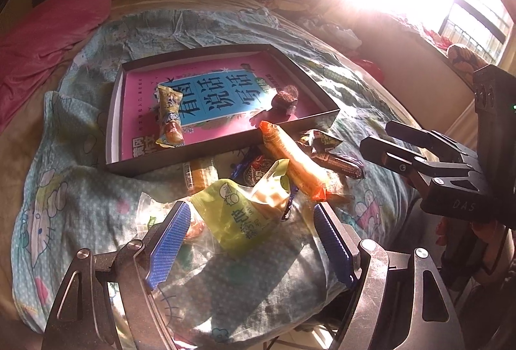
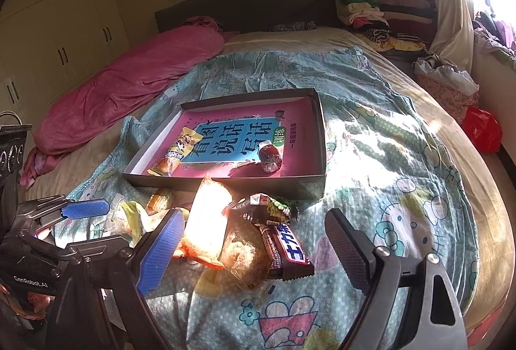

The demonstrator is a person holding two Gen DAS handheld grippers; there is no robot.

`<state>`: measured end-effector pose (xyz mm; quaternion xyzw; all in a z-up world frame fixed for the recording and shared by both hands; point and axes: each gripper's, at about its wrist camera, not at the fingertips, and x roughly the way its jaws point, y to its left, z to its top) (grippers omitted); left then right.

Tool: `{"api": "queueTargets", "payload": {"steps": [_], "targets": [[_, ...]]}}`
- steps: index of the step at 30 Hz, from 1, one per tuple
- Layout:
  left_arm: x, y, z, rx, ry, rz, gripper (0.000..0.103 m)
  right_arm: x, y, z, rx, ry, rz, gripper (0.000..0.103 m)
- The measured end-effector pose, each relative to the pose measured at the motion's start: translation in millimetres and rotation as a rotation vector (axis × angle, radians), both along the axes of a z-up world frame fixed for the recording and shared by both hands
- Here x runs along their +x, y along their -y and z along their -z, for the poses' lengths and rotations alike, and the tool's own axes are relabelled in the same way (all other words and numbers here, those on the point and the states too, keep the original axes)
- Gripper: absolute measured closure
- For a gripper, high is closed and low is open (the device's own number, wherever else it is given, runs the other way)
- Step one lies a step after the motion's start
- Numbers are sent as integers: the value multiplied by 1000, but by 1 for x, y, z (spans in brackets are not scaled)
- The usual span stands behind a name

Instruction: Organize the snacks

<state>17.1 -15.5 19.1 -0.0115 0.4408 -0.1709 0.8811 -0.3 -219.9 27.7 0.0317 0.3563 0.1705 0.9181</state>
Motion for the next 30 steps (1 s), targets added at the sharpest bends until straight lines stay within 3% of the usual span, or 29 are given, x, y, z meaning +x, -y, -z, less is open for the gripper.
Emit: {"api": "queueTargets", "payload": {"steps": [8,17,30], "targets": [[-1,17,9,41,3,67,23,-1,-3,0,16,-11,-18,14],[6,24,17,123,39,74,23,0,-10,3,10,-28,-45,14],[20,27,32,126,18,86,26,8,-27,17,3,-94,-110,15]]}}
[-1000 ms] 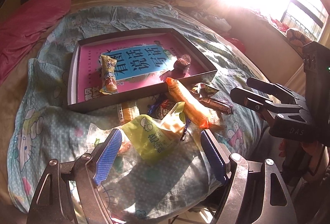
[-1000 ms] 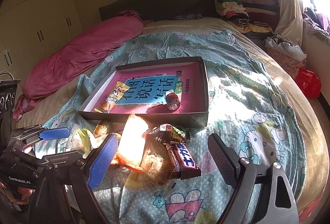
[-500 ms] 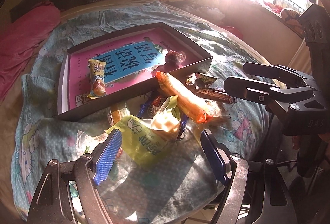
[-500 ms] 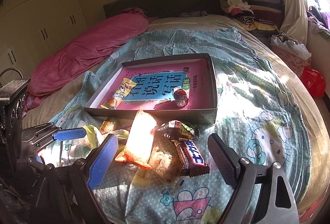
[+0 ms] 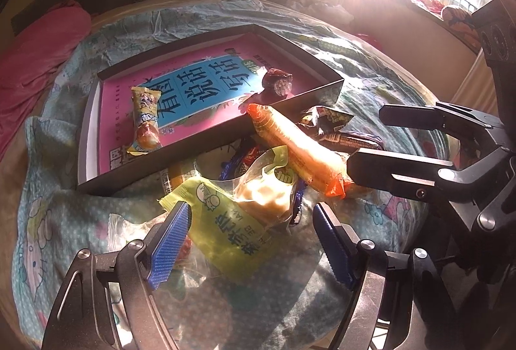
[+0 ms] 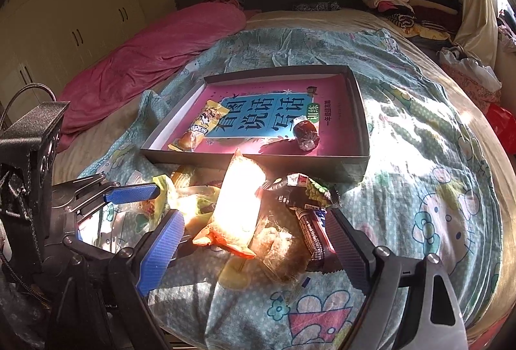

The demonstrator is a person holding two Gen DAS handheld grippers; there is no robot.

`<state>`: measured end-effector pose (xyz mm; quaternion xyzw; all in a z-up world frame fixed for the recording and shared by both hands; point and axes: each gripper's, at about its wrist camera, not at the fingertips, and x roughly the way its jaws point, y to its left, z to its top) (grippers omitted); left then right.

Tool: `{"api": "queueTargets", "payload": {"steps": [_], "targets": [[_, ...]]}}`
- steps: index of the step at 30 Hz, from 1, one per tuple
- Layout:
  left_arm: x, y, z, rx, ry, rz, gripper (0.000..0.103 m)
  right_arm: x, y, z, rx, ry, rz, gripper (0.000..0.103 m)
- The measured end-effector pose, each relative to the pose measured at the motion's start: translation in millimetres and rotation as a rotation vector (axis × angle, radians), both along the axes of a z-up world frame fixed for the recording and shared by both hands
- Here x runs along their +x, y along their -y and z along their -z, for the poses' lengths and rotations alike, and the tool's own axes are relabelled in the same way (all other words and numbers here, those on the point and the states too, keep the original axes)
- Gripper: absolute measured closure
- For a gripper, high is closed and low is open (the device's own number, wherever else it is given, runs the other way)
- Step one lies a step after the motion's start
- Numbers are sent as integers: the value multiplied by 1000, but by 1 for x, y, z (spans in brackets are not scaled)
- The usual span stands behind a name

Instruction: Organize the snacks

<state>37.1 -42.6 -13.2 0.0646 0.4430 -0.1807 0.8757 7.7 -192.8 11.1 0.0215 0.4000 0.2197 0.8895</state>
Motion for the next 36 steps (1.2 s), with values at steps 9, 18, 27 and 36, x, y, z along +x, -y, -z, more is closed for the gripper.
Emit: {"api": "queueTargets", "payload": {"steps": [9,18,27,36], "targets": [[11,2,6,-12,-16,15,40,20,-6,13,41,-71,-9,34],[15,4,7,-25,-11,27,44,41,-16,26,95,-138,-43,59],[20,5,9,-21,-8,35,44,59,-15,38,151,-206,-19,65],[26,9,10,-27,-3,43,44,62,-8,40,213,-213,-3,70]]}}
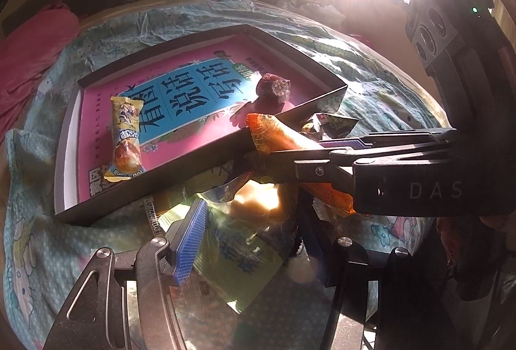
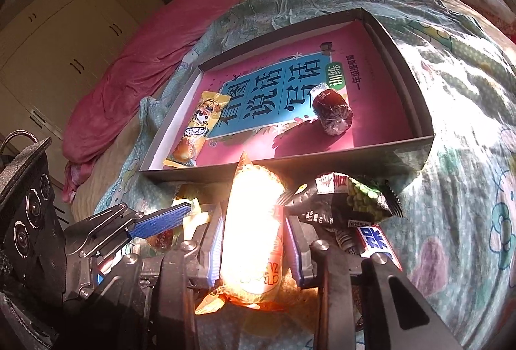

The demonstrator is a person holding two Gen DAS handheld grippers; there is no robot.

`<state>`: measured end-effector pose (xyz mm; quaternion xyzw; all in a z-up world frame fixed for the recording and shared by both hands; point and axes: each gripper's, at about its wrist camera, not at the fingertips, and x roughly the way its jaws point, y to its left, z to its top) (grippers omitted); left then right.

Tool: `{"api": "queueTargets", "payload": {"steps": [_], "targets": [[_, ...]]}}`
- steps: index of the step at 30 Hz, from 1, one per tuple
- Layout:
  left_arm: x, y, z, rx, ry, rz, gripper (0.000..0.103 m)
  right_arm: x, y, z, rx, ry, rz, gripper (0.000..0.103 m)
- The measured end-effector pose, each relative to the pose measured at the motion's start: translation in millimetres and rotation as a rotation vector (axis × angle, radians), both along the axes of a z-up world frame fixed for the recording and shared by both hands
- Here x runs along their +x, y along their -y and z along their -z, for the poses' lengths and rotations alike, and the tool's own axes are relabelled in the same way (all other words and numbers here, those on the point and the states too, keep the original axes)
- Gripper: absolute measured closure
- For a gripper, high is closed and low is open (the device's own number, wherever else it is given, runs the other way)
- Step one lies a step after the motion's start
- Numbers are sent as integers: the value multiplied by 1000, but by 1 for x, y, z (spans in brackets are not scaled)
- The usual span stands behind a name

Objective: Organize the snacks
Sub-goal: 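Lift the orange sausage stick with the right tool while the left tool moves toward the yellow-green bag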

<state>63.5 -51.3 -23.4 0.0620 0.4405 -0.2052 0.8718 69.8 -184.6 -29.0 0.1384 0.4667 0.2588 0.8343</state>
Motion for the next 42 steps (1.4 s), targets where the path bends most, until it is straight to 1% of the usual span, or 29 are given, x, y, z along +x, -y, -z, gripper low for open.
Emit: {"api": "queueTargets", "payload": {"steps": [4,5,6,12,17,21,22,32,42], "targets": [[0,1,0,3,8,8,46,-4,-1,-6,-22,31,-1,71],[-1,1,-1,3,10,9,46,-5,-1,-8,-22,38,1,71],[-1,1,-1,1,11,11,49,-6,-1,-9,-20,44,0,71],[-3,1,-4,0,22,17,53,-9,0,-15,-27,68,2,71],[-4,-2,-7,-18,24,10,62,-11,0,-18,-33,83,3,71],[-4,-5,-9,-26,23,4,75,-13,1,-21,-38,95,8,71],[-4,-5,-9,-27,23,5,76,-13,2,-22,-37,97,10,71],[-3,-10,-10,-63,11,-8,78,-14,5,-24,-41,110,22,71],[1,-22,-15,-125,-6,-31,80,-16,10,-26,-31,122,35,71]]}}
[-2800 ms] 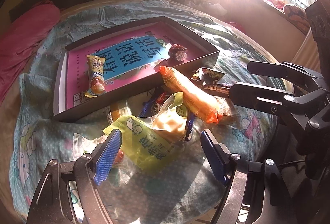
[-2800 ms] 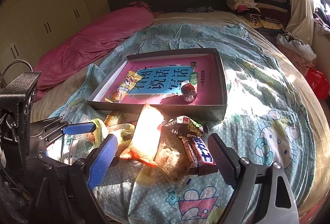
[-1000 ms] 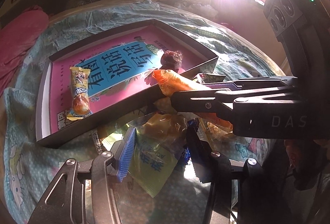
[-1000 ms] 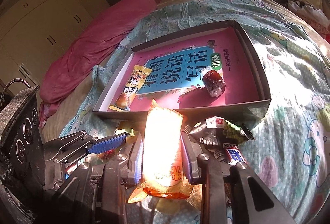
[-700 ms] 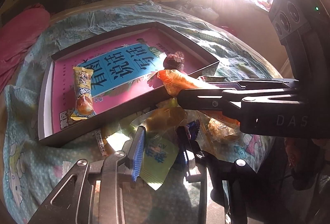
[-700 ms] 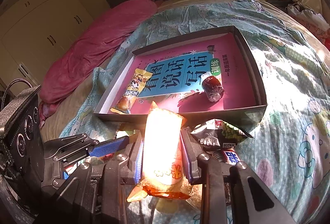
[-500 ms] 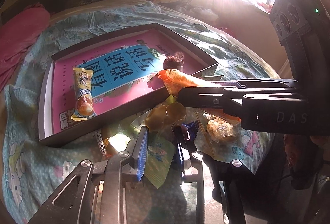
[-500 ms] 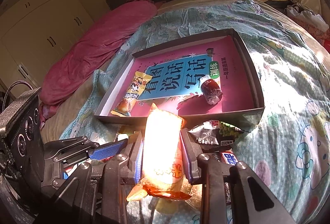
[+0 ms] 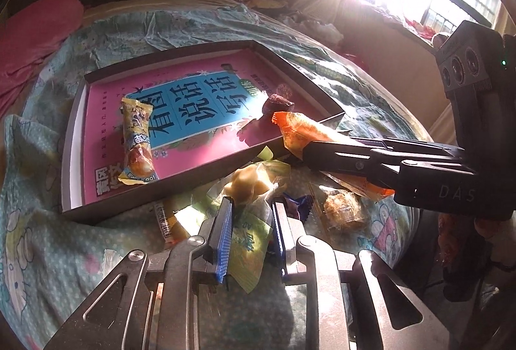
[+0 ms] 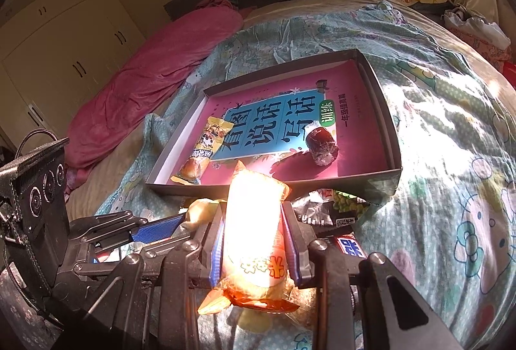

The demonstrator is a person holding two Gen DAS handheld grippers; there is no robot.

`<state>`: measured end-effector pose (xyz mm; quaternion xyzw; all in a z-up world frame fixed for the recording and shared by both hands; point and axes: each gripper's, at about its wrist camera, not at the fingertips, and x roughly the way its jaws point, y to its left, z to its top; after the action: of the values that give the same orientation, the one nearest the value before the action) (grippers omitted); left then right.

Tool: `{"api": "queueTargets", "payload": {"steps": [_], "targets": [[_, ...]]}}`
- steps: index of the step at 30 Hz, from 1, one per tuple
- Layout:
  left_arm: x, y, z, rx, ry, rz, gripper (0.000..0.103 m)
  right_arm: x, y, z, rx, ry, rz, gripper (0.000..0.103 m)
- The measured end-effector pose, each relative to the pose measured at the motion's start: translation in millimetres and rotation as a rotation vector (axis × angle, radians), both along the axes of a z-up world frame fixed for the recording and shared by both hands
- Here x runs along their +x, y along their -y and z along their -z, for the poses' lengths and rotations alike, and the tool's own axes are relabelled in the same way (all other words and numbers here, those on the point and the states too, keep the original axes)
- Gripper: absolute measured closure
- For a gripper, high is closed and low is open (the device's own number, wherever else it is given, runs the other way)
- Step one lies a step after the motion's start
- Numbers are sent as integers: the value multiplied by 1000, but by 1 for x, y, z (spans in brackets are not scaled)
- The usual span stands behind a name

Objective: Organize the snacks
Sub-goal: 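Lift the orange sausage stick with the right tool while the left tool moves toward the yellow-green bag, then close the left tool on the yellow-green labelled bag while the right tool holds the sausage stick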

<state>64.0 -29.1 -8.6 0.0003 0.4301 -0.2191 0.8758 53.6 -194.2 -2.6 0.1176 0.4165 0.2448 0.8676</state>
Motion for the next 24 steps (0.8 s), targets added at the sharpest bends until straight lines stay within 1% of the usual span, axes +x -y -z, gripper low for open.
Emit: {"api": "queueTargets", "payload": {"steps": [9,16,24], "targets": [[-1,-10,-10,-43,20,-22,82,-2,-1,-6,14,21,-4,71],[-1,-23,-21,-81,46,-58,86,-2,0,-15,24,51,1,71],[2,-38,-30,-117,68,-100,88,0,-1,-16,26,56,6,71]]}}
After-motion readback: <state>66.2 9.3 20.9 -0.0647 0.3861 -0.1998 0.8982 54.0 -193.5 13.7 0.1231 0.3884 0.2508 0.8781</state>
